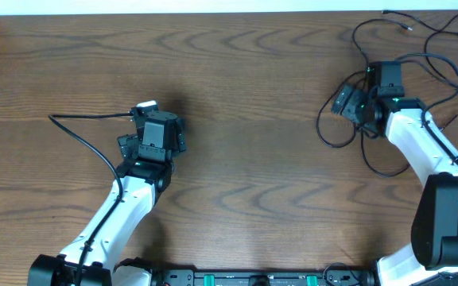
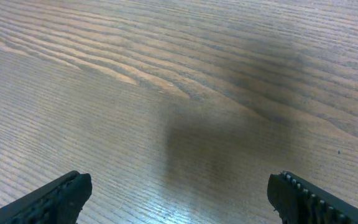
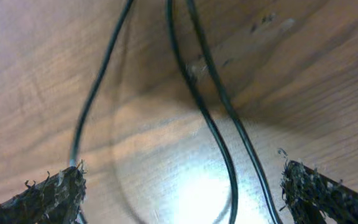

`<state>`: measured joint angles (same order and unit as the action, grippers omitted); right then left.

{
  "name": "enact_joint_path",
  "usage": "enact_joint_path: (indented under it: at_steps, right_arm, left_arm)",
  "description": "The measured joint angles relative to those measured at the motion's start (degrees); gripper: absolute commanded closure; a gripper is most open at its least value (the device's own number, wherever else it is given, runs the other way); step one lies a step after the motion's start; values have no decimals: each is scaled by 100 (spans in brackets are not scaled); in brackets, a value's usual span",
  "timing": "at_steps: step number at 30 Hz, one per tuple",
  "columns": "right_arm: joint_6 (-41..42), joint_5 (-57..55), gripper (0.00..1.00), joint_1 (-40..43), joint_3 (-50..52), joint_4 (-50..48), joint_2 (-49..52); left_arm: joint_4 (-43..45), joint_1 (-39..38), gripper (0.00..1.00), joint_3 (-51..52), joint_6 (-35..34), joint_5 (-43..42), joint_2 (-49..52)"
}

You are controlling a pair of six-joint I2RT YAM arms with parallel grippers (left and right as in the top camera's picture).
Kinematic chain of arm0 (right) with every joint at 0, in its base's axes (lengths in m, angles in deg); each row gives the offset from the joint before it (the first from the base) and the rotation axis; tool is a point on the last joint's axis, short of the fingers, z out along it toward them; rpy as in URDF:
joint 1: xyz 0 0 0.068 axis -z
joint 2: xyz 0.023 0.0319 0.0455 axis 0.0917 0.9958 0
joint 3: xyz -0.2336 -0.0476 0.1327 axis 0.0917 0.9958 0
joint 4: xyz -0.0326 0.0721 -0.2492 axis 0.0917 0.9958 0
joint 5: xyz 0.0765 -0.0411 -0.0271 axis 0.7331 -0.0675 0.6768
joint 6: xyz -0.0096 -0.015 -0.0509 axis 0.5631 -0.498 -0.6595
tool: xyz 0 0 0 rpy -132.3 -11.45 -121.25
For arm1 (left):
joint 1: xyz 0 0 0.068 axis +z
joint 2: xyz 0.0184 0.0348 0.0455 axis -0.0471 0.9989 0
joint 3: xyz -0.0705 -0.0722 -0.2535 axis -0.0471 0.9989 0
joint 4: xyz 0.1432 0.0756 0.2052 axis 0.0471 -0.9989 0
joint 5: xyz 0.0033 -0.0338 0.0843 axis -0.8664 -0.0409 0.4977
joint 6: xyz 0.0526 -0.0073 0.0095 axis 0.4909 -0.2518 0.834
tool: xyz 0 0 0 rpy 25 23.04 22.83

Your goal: Untangle cables

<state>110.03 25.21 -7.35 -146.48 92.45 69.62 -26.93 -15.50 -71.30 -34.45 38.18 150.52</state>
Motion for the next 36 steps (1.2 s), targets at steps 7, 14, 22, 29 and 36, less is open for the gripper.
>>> enact_joint_path:
  at_steps: [7, 14, 22, 29, 36]
  right_arm:
    - [-549, 79, 1, 33, 0, 326, -33]
    - [-1790, 179, 1, 52, 0, 269, -999]
    - [-2669, -1248, 1, 122, -2, 1392, -1869]
    - [-2428, -2247, 1, 938, 2, 2103, -1740]
    - [-1923, -2430, 1, 2149, 114, 2188, -1517]
  left_arm:
    - [0, 0, 4, 0, 0, 2, 0]
    - [2, 0, 4, 0, 0, 0, 0]
    - [0, 0, 4, 0, 0, 0, 0]
    - [2, 0, 4, 0, 0, 0, 0]
    - [0, 0, 4, 0, 0, 2, 0]
